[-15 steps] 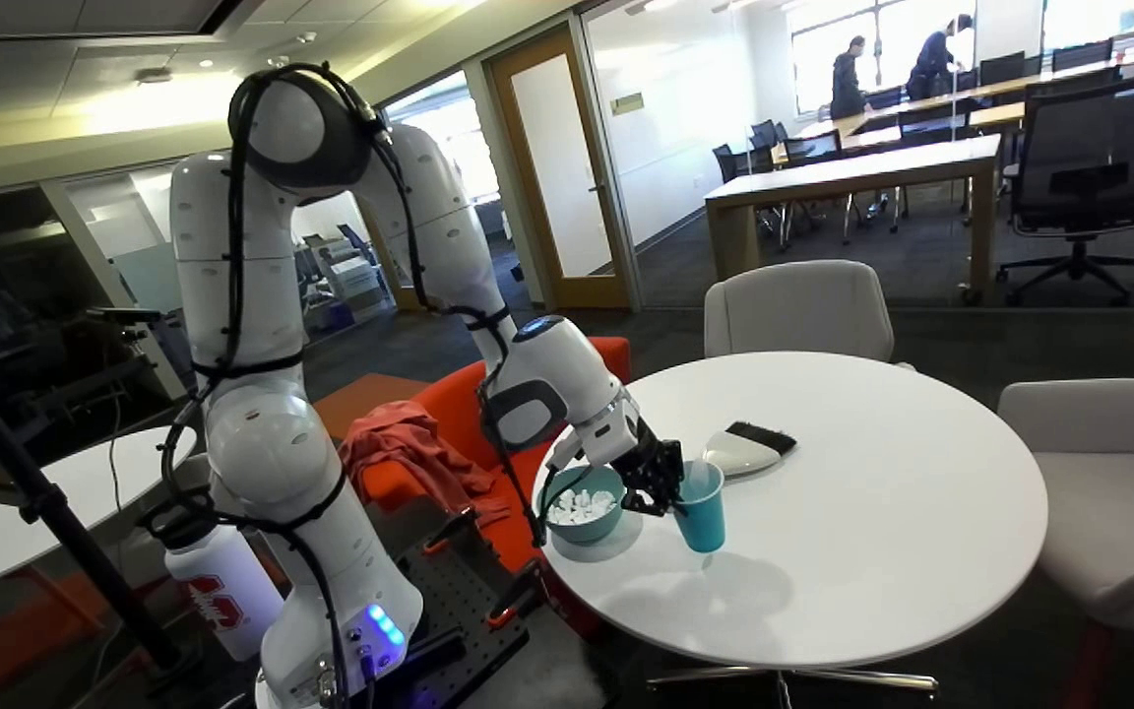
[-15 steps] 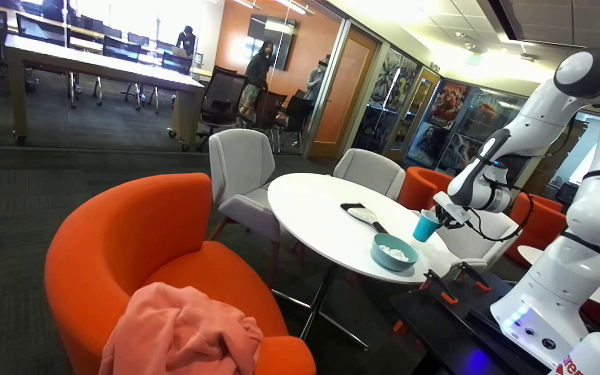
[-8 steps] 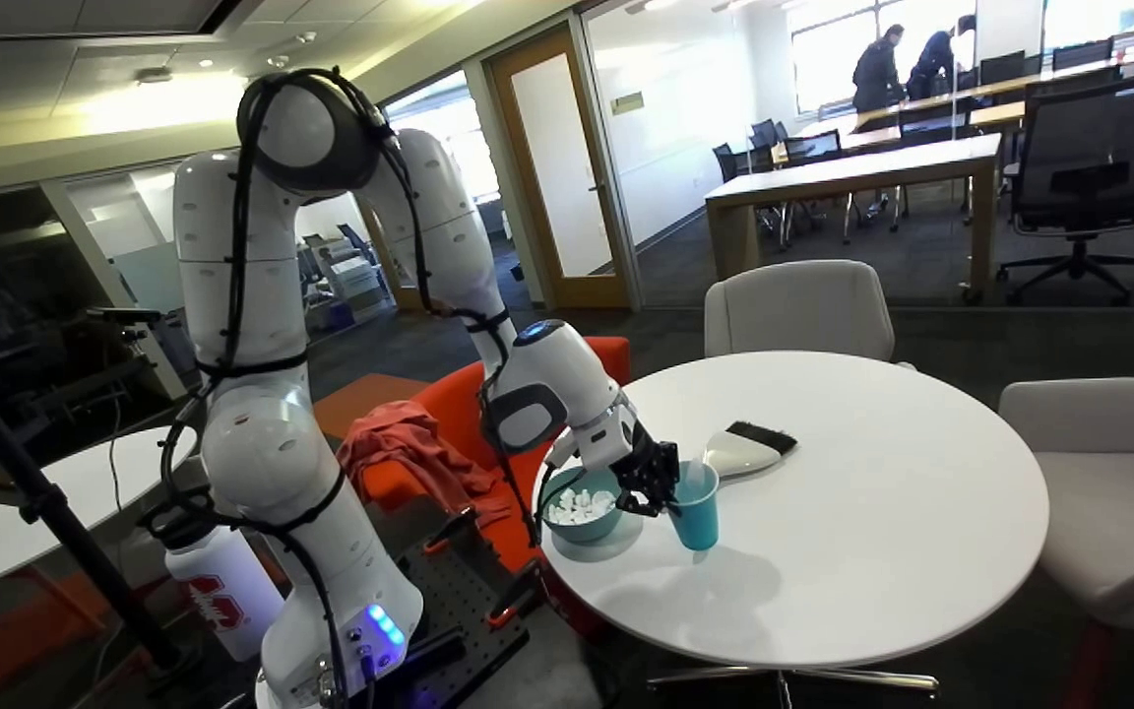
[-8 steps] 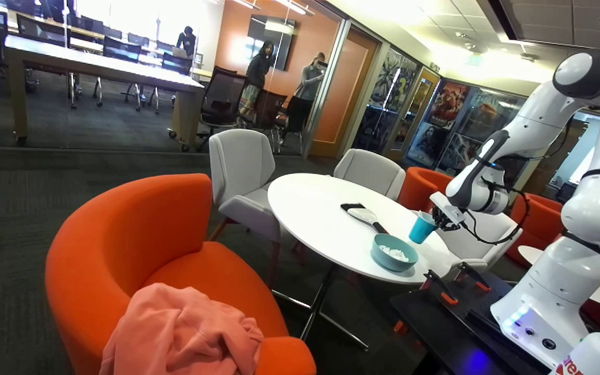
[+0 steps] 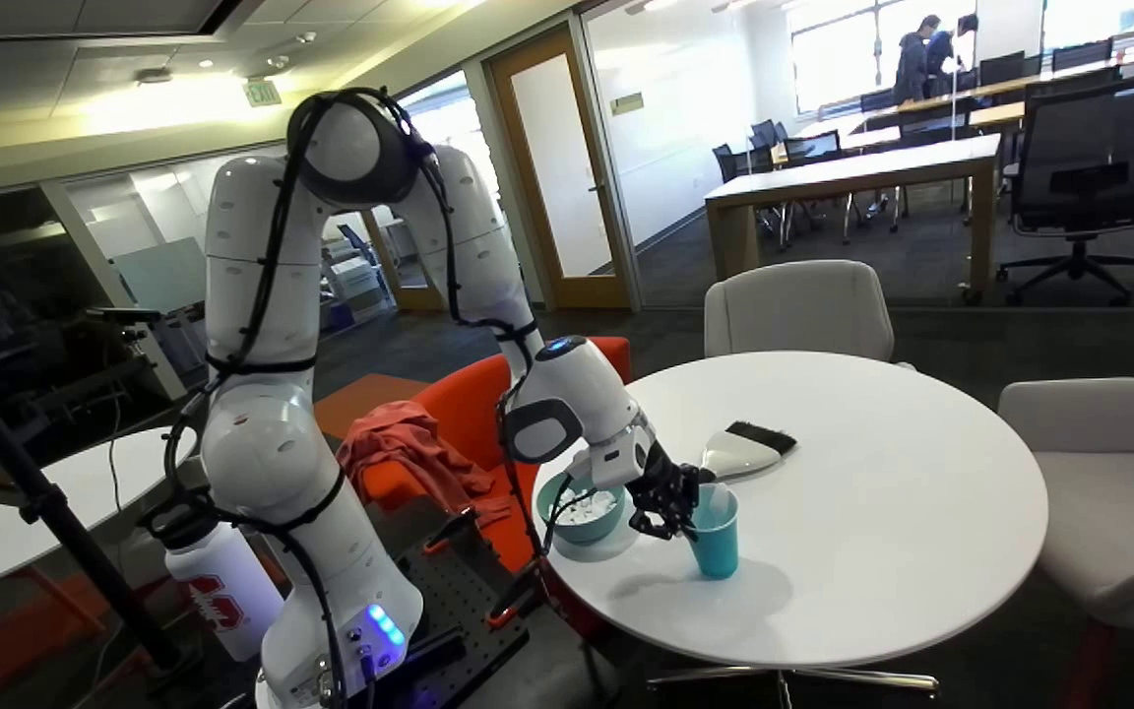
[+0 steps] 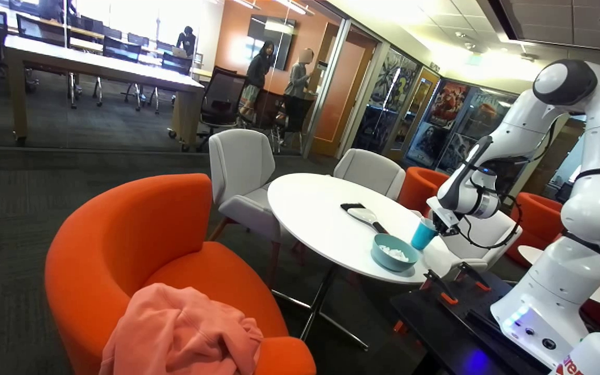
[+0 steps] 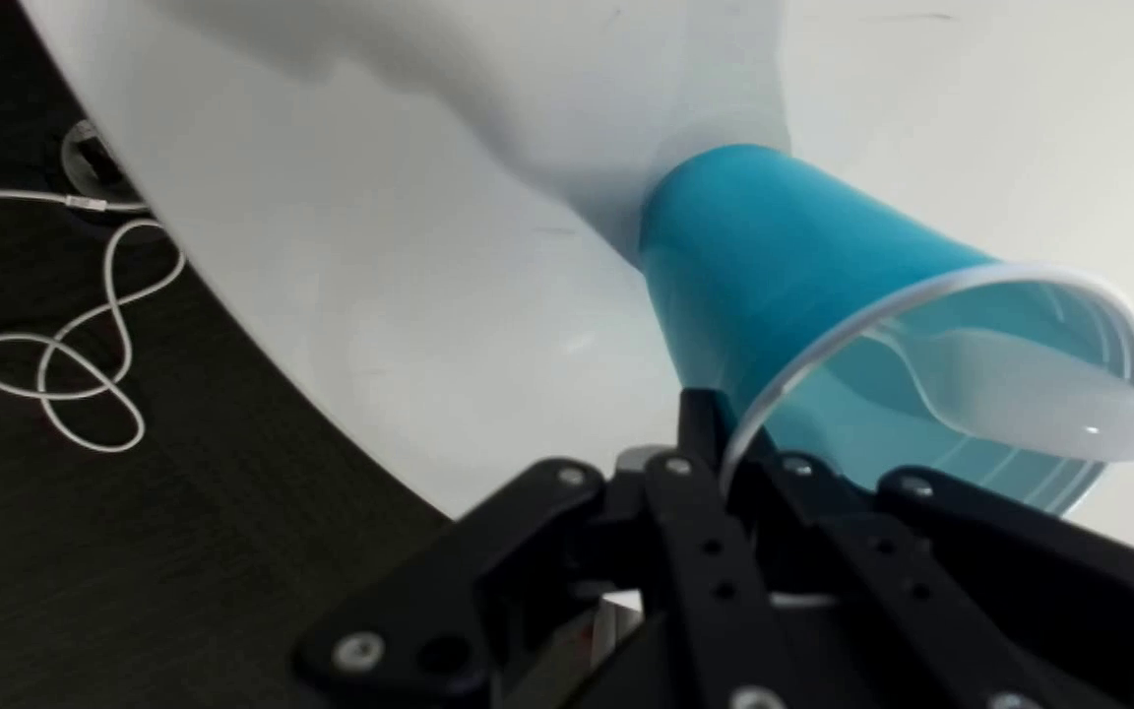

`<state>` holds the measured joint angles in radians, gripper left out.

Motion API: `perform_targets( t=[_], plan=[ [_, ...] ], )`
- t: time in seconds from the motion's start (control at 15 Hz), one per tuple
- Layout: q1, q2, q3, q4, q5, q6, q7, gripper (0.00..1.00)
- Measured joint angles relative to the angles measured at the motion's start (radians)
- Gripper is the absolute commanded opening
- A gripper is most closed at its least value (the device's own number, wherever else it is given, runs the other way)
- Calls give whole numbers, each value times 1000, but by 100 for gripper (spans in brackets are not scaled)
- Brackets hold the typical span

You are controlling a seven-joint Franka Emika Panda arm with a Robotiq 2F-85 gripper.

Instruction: Move the blue cup forward

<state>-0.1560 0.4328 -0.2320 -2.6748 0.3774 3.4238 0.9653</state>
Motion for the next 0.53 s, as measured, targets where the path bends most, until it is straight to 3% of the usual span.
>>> perform_targets(
  t=[0.07,0.13,0.53],
  plan=[
    [5,16,0,14,20,0,0,30],
    [10,29,0,26,38,0,0,31],
    [31,40,-5,45,82,2,-6,75]
  ],
)
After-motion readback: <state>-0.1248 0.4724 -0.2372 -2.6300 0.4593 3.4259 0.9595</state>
